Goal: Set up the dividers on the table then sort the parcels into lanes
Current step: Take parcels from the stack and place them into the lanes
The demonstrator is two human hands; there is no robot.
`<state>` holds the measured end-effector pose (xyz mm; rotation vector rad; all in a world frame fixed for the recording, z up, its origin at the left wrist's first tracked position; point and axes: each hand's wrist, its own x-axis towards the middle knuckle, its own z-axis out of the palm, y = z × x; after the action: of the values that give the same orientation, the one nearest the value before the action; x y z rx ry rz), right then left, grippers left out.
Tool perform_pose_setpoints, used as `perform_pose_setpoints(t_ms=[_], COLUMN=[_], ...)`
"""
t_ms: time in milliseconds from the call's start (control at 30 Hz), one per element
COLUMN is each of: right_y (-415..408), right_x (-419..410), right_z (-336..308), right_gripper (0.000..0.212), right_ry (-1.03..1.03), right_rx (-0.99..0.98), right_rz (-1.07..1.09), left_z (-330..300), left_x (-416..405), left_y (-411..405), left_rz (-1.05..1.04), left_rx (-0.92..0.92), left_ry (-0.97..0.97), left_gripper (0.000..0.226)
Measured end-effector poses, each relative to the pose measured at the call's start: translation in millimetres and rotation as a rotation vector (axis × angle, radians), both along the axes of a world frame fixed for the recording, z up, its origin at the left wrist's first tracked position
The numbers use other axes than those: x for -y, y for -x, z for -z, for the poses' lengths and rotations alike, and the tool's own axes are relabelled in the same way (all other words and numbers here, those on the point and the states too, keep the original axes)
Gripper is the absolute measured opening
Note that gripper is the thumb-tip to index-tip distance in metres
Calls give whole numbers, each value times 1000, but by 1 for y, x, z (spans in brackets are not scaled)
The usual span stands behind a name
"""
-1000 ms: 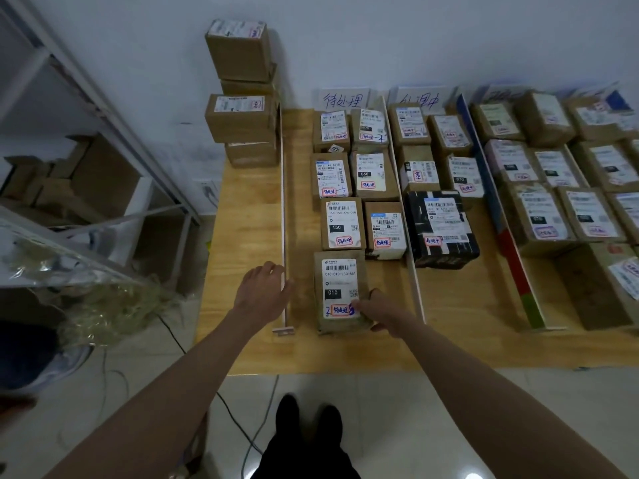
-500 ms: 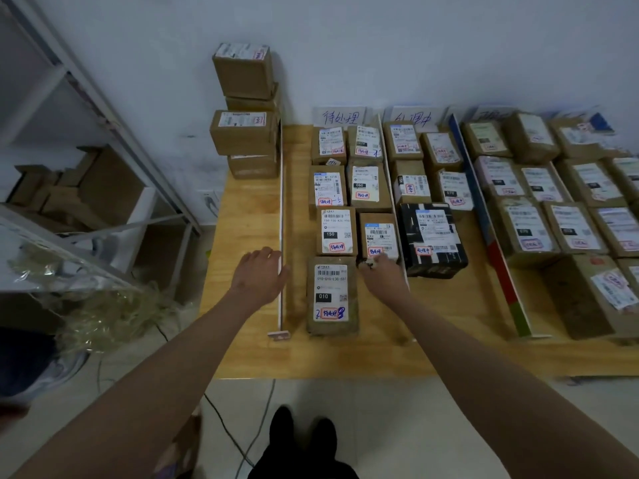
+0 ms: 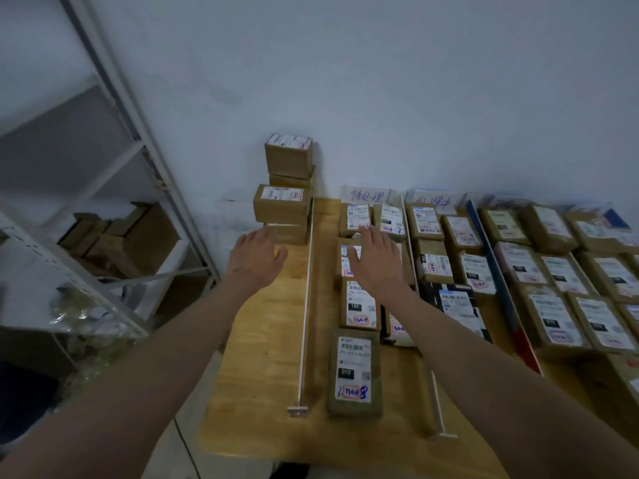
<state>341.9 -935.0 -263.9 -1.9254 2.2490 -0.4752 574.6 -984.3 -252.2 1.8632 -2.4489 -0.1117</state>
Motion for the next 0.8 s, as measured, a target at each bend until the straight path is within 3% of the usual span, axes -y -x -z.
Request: perform_pose_setpoints(t_ms=[400, 800], right_y=[-55, -64], right_x=[135, 302], right_z=[-16, -20], right_gripper=[51, 45], right_ry=[-31, -40], right_rx=[0, 66], right_rz=[18, 54], left_z=[-13, -19], left_x=[148, 330], left_y=[-46, -20], left_rz=[-4, 20], left_rx=[6, -12], left_ry=[-24, 13], left_gripper=[55, 55])
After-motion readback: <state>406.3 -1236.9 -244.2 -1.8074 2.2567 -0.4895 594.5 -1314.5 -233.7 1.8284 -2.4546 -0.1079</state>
